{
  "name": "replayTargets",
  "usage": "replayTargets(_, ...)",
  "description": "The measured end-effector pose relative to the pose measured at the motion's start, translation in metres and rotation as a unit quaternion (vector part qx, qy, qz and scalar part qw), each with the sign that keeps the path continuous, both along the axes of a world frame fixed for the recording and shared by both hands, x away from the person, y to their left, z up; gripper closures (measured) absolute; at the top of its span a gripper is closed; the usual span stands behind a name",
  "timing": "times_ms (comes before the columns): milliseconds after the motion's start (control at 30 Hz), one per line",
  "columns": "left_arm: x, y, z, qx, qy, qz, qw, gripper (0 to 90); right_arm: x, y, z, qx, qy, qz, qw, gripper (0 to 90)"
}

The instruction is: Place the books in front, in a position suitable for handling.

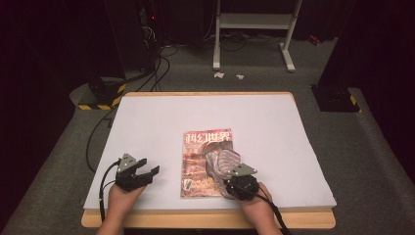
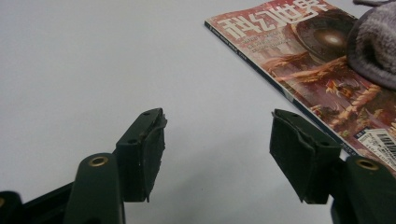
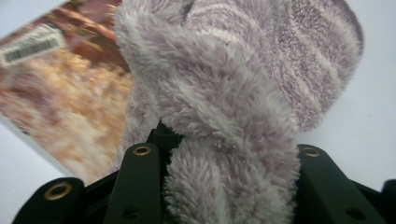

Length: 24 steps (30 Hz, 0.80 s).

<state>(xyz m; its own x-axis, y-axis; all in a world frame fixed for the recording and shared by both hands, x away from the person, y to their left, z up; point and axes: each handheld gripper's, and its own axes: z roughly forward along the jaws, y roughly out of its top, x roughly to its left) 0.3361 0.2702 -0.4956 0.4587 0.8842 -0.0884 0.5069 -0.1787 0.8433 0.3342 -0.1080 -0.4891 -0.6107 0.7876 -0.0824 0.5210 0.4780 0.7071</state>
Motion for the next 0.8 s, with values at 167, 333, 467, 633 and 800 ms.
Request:
replayTargets(167,0.0,0.0,0.0,-0.003,-0.003,0.002,1.0,33.7,-0.003,0.002,-0.001,-0.006,-0.006,0.0,1.0,60.9)
replayTargets(333,0.002,0.002,0.0,-0.006,0.0,0.004,1.0,33.4,-0.008,0.024,-0.002,-0.003,0.001,0.029,0.9996,60.8)
replayTargets(467,0.002,0.003,0.0,-0.006,-0.003,0.003,1.0,33.4,-0.012,0.048,-0.002,0.0,0.006,0.058,0.9983,60.9)
replayTargets(633,0.001,0.008,0.002,-0.014,-0.01,0.009,0.9998,33.4,-0.015,0.097,-0.001,-0.013,0.011,0.108,0.994,60.8)
replayTargets(800,0.0,0.012,0.004,-0.019,-0.013,0.009,0.9997,33.4,-0.017,0.128,-0.001,-0.013,0.008,0.134,0.9909,60.8)
